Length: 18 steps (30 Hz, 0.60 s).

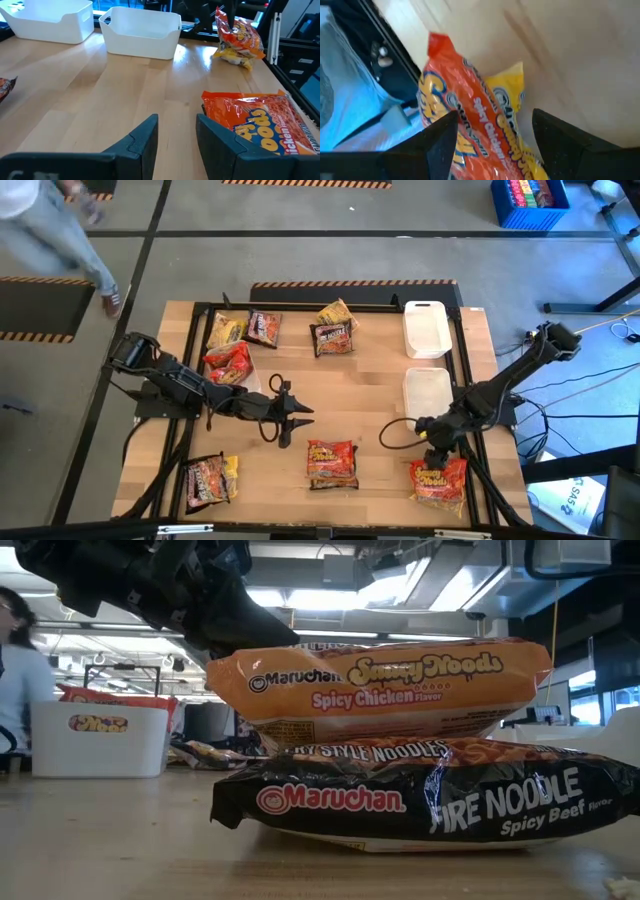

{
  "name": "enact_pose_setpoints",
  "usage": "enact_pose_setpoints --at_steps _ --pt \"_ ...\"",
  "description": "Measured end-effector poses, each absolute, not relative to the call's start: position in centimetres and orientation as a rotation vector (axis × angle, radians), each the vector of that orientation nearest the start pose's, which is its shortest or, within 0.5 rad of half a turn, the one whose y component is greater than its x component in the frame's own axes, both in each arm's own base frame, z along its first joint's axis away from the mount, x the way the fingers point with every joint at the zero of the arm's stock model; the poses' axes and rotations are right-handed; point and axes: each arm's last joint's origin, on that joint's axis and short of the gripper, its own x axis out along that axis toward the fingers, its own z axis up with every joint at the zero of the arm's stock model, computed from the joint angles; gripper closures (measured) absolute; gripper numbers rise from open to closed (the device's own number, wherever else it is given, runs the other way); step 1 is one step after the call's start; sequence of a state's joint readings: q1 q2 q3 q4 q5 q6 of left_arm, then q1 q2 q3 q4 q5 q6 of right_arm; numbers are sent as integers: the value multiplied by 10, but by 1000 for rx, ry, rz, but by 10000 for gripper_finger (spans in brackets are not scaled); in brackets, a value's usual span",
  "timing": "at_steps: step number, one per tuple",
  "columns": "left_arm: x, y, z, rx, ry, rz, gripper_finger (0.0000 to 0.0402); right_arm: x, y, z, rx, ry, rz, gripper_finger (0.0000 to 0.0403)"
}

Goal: Sort Maruchan noodles
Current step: Put the right orange noodle into the left white bin

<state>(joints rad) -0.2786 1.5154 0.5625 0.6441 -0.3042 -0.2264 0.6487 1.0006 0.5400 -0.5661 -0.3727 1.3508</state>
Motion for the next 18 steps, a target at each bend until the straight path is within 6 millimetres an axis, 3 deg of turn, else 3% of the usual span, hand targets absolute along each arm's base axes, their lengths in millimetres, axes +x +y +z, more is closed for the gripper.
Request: enact_pose_setpoints --at_steps 10,18 --pt "278 -71 173 -138 291 58 276 144 124 191 1001 1419 188 166" --pt "278 -71 173 -139 290 59 276 149 128 178 944 1483 182 166"
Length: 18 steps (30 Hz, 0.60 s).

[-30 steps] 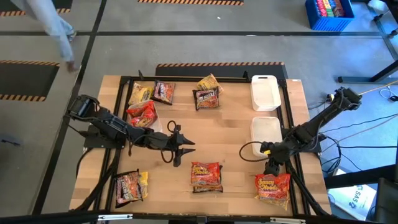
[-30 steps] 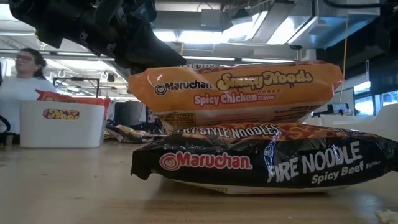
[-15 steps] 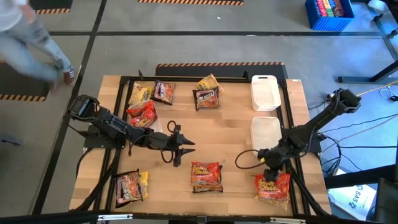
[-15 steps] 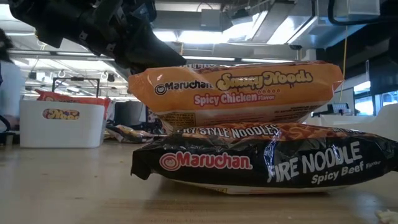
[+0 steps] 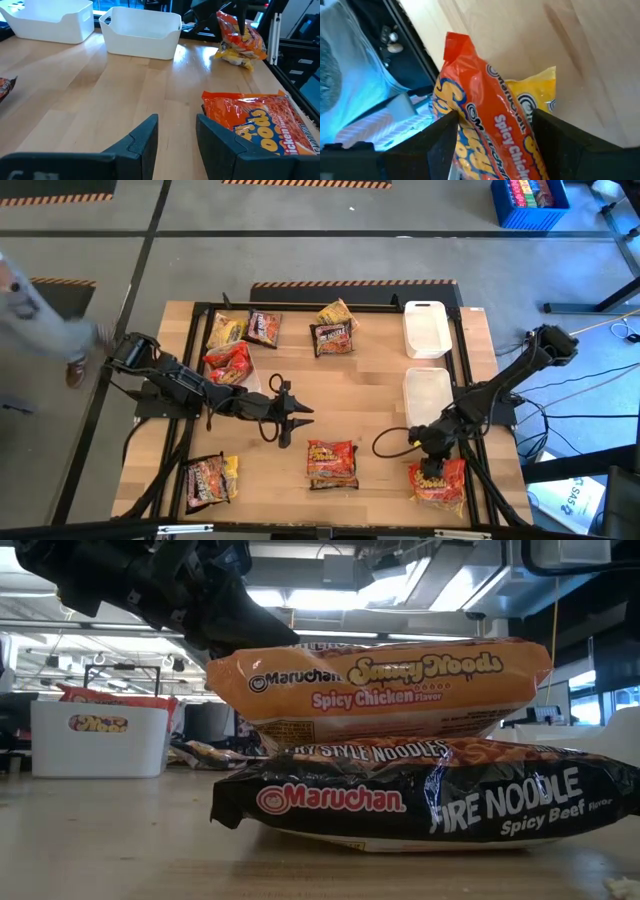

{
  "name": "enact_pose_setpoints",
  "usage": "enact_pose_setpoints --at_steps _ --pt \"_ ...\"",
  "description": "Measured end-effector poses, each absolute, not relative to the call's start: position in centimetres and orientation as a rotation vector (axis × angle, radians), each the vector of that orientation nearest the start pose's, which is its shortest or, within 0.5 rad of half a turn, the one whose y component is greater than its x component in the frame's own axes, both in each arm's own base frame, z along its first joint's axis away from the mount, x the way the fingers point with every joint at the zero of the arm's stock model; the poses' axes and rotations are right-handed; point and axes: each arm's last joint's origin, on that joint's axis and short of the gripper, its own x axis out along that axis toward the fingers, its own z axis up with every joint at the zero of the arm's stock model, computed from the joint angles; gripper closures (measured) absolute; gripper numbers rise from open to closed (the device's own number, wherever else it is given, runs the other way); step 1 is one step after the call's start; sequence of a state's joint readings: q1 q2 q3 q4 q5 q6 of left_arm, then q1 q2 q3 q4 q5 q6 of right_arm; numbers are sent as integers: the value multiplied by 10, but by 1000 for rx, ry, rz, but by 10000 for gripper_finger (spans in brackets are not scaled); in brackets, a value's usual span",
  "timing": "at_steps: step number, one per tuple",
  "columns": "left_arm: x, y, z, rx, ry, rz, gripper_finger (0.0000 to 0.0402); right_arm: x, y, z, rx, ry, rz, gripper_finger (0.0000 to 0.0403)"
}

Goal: Sort Maruchan noodles
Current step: Put the right orange noodle into the left white bin

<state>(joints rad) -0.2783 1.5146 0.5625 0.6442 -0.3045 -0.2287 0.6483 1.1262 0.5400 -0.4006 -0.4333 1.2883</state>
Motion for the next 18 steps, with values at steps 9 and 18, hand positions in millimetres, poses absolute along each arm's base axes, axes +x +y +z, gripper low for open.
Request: enact_pose_setpoints --at_steps 9,18 --pt "278 -71 173 -139 290 59 276 150 130 173 911 1511 218 258" --pt "278 -71 173 -138 289 59 276 151 129 173 842 1473 259 395"
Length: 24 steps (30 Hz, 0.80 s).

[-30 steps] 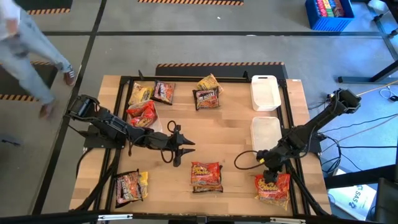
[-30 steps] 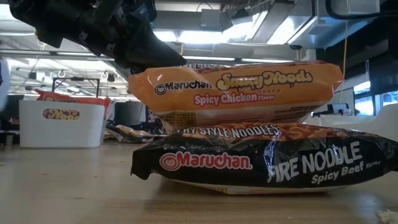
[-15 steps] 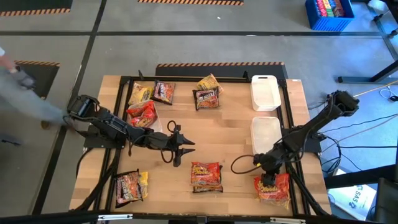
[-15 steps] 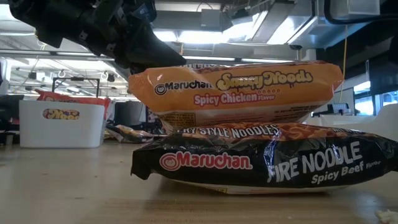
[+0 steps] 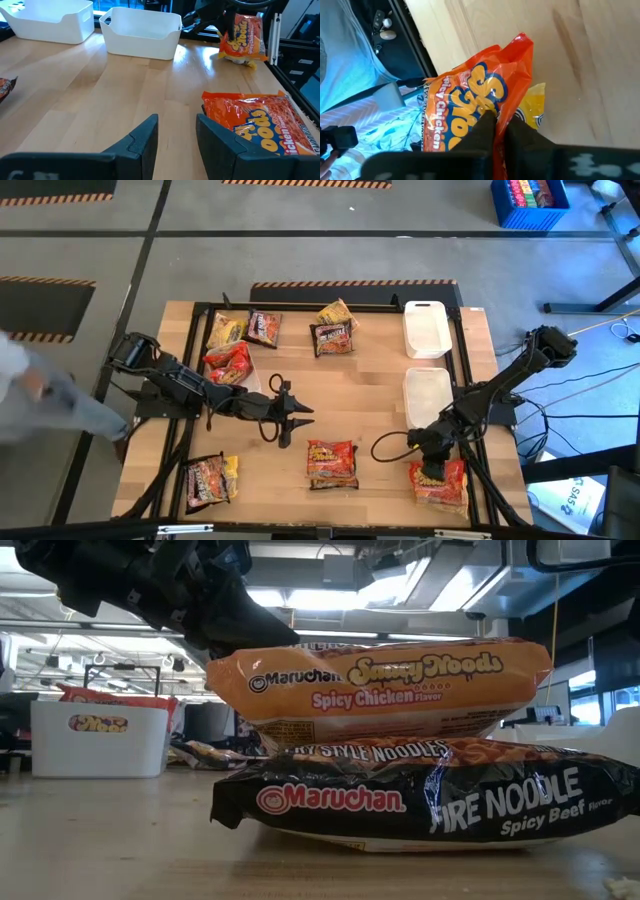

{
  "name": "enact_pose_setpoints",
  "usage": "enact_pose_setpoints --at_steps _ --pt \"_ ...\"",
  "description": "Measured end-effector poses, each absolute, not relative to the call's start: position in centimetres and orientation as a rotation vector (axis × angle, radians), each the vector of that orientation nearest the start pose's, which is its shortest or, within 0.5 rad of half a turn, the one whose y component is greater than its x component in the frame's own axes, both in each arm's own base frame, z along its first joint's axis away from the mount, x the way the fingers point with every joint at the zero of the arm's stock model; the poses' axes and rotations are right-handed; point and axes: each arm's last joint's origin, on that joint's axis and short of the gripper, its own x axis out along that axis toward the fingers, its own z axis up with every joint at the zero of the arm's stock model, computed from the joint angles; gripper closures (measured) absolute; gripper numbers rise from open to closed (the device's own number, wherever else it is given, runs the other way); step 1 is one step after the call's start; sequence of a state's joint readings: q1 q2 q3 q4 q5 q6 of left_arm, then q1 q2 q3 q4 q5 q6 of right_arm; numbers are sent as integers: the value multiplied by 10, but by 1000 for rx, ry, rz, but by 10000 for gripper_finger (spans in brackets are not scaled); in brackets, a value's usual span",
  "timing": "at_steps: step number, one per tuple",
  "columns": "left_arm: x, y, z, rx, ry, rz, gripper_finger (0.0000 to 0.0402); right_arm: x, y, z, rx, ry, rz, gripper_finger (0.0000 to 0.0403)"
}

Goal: Sort Maruchan noodles
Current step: Put the right orange noodle into the left white bin

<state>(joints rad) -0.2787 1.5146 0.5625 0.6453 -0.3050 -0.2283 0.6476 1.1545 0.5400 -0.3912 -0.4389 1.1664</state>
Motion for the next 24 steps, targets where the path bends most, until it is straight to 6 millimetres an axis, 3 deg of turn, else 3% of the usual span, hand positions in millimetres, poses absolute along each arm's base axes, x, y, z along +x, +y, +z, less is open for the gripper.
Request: enact_pose_setpoints --at_steps 6,13,19,24 --pt "278 -71 173 -138 289 60 276 153 131 182 841 1413 302 399" --pt "278 -71 173 -139 289 60 276 171 135 214 748 1216 371 402" --pt "278 -71 173 -143 289 61 276 191 123 237 589 1007 386 403" --pt "278 -71 173 -144 289 61 276 201 107 241 535 925 296 403"
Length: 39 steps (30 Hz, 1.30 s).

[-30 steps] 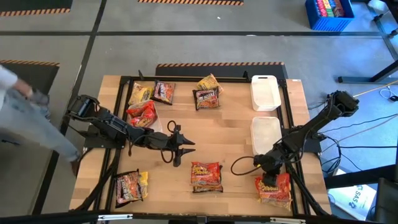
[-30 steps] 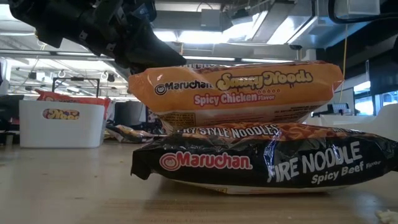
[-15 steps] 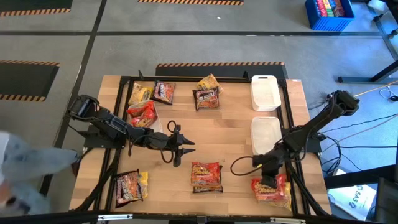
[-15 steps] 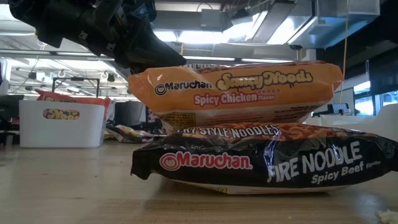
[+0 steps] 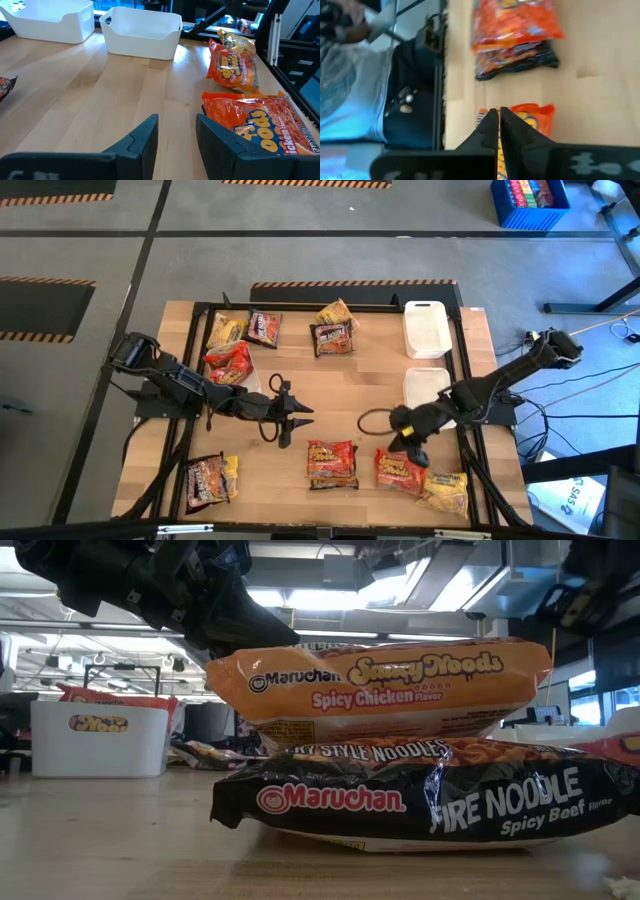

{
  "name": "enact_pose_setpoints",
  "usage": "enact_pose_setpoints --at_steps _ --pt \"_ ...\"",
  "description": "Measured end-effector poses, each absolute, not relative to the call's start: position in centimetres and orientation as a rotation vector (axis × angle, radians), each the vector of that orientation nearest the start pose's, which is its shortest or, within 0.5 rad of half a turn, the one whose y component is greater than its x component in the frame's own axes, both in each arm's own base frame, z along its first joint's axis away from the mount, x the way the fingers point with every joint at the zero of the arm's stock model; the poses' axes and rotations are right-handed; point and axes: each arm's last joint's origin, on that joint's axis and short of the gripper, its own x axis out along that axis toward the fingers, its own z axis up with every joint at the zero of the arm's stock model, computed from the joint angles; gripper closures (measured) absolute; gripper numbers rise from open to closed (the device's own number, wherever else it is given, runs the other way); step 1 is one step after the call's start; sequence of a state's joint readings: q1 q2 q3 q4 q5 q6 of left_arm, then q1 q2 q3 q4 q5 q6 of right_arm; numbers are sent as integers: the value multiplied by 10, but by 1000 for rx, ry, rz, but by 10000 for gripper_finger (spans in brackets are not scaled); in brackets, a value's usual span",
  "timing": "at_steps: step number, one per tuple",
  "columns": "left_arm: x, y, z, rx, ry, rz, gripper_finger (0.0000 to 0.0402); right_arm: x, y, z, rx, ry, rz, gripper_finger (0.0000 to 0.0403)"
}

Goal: Sort Maruchan noodles
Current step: Put the right orange noodle into the left white bin

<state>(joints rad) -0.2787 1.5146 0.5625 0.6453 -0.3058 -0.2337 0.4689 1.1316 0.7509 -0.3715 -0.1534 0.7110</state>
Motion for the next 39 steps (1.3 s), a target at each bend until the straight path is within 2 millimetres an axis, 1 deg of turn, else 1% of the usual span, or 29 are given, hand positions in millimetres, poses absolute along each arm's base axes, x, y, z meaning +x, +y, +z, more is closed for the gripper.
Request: enact_pose_setpoints --at_steps 3,5,8,11,16,19,21,23,25,30,34,39 --pt "278 -71 173 -144 289 61 276 201 102 239 635 993 266 402" --pt "278 -70 173 -143 289 62 276 198 98 235 668 1060 223 394" --pt "278 -70 173 -143 289 63 276 194 97 231 679 1120 174 358" --pt "278 -70 173 -144 289 63 276 192 96 230 688 1142 150 294" --pt "278 -70 173 -144 289 63 276 195 96 223 664 1152 86 155" --pt "278 -70 173 -144 293 63 276 203 100 213 669 1190 97 78" --pt "278 -70 173 -144 294 63 276 209 104 205 677 1227 114 38" --pt "278 -70 173 -144 294 63 276 213 107 196 674 1268 107 14" --pt "278 -71 173 -144 294 62 276 216 108 187 663 1310 83 8" --pt "278 -73 173 -144 294 55 276 223 112 171 662 1373 86 32" --pt "278 -73 173 -144 294 54 276 225 115 163 672 1416 107 44" --pt "278 -73 173 -143 298 50 276 230 119 154 687 1448 166 44"
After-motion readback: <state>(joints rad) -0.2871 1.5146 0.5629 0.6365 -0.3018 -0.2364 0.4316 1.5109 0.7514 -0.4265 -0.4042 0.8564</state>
